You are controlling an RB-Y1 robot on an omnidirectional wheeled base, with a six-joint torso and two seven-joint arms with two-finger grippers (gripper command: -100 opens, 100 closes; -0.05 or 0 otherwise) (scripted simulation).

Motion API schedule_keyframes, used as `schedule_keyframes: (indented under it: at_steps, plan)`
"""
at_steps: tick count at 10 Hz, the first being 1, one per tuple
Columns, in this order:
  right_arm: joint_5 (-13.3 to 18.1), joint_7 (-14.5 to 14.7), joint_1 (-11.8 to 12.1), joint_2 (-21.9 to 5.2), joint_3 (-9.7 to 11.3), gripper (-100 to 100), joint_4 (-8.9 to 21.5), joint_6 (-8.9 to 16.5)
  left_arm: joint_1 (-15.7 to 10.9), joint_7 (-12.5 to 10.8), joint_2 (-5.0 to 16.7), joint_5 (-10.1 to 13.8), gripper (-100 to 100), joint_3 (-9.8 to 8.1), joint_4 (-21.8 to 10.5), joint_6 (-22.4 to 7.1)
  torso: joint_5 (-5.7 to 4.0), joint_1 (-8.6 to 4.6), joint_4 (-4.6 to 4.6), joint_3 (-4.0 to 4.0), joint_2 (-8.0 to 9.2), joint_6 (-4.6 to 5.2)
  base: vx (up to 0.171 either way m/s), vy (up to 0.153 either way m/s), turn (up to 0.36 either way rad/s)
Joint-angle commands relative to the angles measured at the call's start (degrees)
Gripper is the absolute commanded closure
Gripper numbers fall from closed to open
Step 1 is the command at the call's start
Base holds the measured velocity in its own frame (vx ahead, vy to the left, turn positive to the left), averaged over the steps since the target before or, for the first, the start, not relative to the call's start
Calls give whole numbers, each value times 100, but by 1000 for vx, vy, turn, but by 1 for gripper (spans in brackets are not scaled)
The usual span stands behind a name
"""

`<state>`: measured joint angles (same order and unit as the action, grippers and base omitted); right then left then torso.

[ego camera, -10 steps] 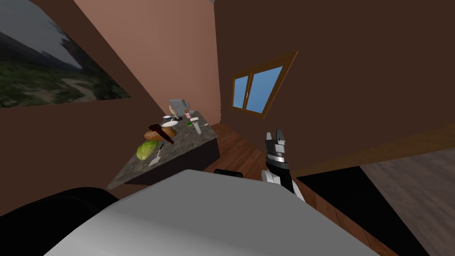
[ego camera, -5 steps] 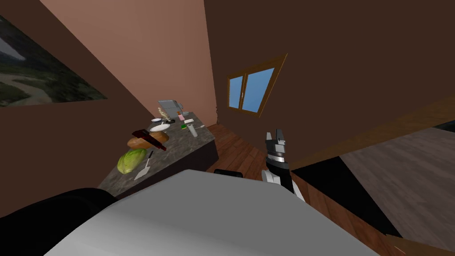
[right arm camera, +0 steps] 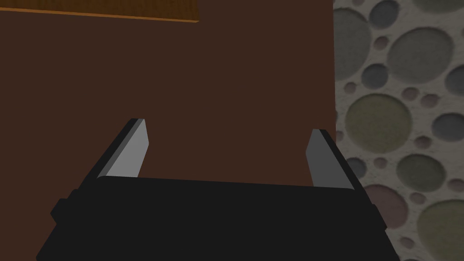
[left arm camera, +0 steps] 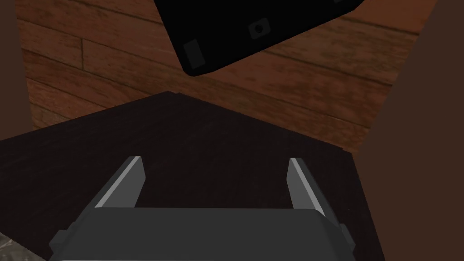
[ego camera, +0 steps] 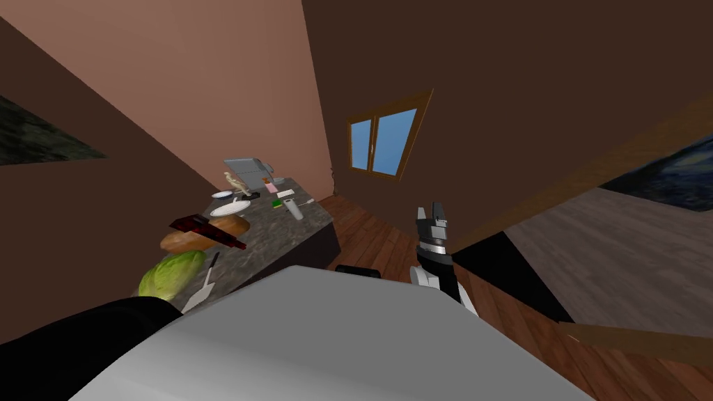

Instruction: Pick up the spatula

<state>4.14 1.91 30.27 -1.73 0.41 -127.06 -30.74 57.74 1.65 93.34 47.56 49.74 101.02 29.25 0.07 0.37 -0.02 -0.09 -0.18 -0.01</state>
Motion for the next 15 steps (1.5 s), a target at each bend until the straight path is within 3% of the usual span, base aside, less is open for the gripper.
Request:
schedule_keyframes:
  at_steps: [1, 2, 3, 5, 6, 9, 10, 11, 14, 15]
  plan:
    - [0, 0, 0, 0, 0, 0, 0, 0, -52, -119, 144, -7, -100, 90, -170, -42, 0, 0, 0, 0, 0, 0, 32, 84, -95]
    - [0, 0, 1, 0, -1, 0, 0, 0, 58, -150, 363, 118, -100, 139, -287, -60, 2, -2, 1, 2, 4, -7, 16, 81, -137]
    - [0, 0, 0, 0, 0, 0, 0, 0, 58, -150, 380, 118, -100, 139, -287, -60, 1, -1, 2, 5, 8, -3, 14, 69, -96]
    - [0, 0, 0, 0, 0, 0, 0, 0, 251, -213, 795, 332, -100, 204, -488, -89, -2, -11, 2, 5, 10, -2, 15, 76, -228]
    - [0, 0, 0, 0, 0, 0, 0, 0, 251, -213, 795, 332, -100, 204, -488, -89, 2, -2, 2, 3, 5, -1, 20, 74, -79]
    - [0, 0, 0, 0, 0, 0, 0, 0, 449, -297, 1255, 576, -100, 219, -699, -108, 1, -3, 1, 2, 5, -2, 15, 94, -175]
    - [0, 0, 1, 0, -1, 0, 0, 0, 449, -297, 1255, 576, -100, 219, -699, -108, 4, 8, 2, 4, 8, -5, 4, 86, -53]
    - [0, 0, 1, 0, -1, 0, 0, 0, 496, -337, 1423, 691, -100, 175, -791, -111, 4, -3, 3, 6, 9, -9, 13, 110, -177]
    - [0, 0, 1, -1, -2, 0, 0, 0, 502, -347, 1476, 770, -100, 136, -824, -96, 12, 36, 1, 1, 1, -7, 18, 153, -108]
    - [0, 0, 2, 0, -1, 0, 0, 0, 504, -330, 1482, 786, 0, 131, -825, -97, 9, 5, 3, 3, 5, -10, 2, 18, -1]
